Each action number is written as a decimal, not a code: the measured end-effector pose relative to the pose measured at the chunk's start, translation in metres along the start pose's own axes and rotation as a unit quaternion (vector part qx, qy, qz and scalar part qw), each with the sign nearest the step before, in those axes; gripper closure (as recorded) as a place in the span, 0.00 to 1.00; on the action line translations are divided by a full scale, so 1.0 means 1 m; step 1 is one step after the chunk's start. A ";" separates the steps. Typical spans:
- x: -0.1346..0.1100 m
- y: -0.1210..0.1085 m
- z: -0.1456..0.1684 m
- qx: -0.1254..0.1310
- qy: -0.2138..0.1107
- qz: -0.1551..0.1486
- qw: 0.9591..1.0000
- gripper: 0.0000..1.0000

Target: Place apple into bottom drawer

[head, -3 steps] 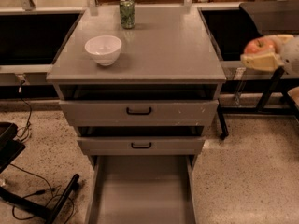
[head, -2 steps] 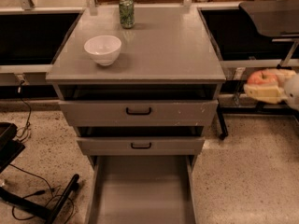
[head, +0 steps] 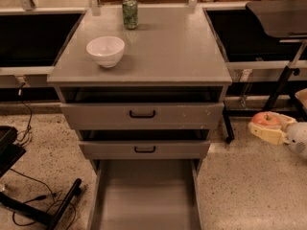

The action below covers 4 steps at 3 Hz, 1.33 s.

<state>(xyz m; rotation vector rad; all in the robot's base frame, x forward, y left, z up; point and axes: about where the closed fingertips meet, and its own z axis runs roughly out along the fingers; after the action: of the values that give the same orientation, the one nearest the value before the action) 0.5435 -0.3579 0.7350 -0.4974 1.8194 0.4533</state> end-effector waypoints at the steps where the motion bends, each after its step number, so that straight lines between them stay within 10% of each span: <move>1: 0.000 0.000 0.000 0.000 0.000 0.000 1.000 1.00; 2: 0.029 0.000 0.019 0.002 0.024 0.001 1.000 1.00; 4: 0.177 0.008 0.066 -0.016 0.063 -0.013 0.998 1.00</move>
Offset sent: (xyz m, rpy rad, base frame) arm 0.0146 0.0114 -0.0848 -0.0685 0.1024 -0.0123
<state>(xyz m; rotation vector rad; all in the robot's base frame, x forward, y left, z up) 0.5440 -0.3349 0.5474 -0.5833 1.9260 0.4430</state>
